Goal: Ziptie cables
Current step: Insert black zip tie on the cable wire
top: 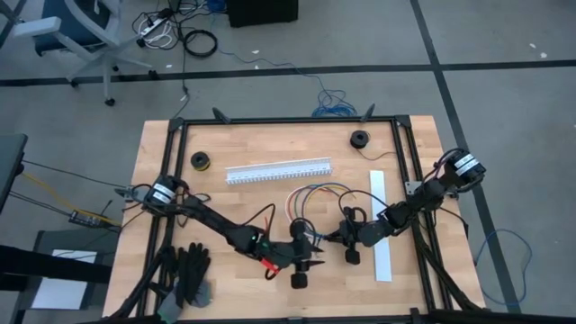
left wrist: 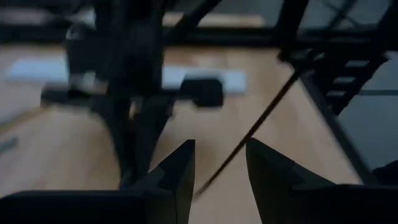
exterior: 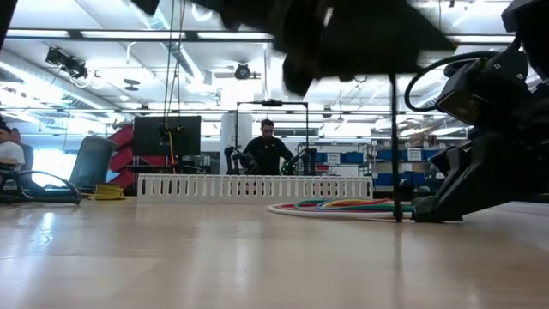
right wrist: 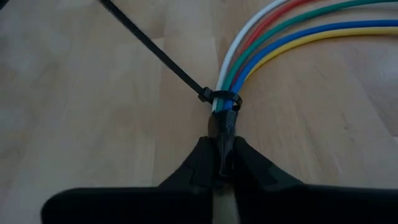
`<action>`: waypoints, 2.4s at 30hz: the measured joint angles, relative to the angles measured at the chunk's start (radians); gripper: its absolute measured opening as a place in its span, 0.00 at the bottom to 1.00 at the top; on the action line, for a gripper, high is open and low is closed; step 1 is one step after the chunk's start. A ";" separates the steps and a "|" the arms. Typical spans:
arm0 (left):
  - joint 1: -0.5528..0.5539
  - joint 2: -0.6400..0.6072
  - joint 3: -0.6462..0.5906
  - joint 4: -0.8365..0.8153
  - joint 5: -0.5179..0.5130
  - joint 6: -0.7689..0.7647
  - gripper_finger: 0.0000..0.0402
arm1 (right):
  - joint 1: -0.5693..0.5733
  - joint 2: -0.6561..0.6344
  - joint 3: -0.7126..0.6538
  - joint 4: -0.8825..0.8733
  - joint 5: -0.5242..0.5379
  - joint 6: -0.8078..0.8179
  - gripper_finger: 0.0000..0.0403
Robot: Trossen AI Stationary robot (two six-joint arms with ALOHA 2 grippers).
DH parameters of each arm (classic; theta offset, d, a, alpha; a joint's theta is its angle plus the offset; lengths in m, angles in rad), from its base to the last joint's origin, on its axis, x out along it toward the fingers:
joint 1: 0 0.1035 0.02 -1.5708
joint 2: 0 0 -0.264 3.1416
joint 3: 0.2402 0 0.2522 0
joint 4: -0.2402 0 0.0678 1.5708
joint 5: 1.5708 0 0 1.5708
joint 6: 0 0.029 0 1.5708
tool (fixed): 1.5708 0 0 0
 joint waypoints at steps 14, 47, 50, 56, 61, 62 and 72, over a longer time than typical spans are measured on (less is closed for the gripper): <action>0.024 -0.001 0.362 -0.648 -0.147 0.144 0.29 | -0.017 0.000 0.000 0.005 -0.030 -0.005 0.04; 0.226 0.186 0.426 -0.873 0.309 0.178 0.21 | -0.094 -0.001 -0.002 0.244 -0.133 -0.117 0.04; 0.227 0.186 0.426 -0.911 0.305 0.177 0.09 | -0.092 -0.006 -0.001 0.241 -0.127 -0.117 0.04; 0.225 0.186 0.429 -0.930 0.295 0.171 0.02 | -0.056 -0.006 0.001 0.238 -0.092 -0.095 0.04; 0.225 0.185 0.431 -0.944 0.291 0.170 0.01 | -0.009 -0.007 0.004 0.216 -0.037 -0.052 0.04; 0.225 0.185 0.431 -0.944 0.291 0.170 0.01 | 0.001 -0.007 0.004 0.210 -0.024 -0.048 0.04; 0.225 0.184 0.427 -0.967 0.291 0.139 0.04 | 0.043 -0.008 0.000 0.189 0.014 0.002 0.03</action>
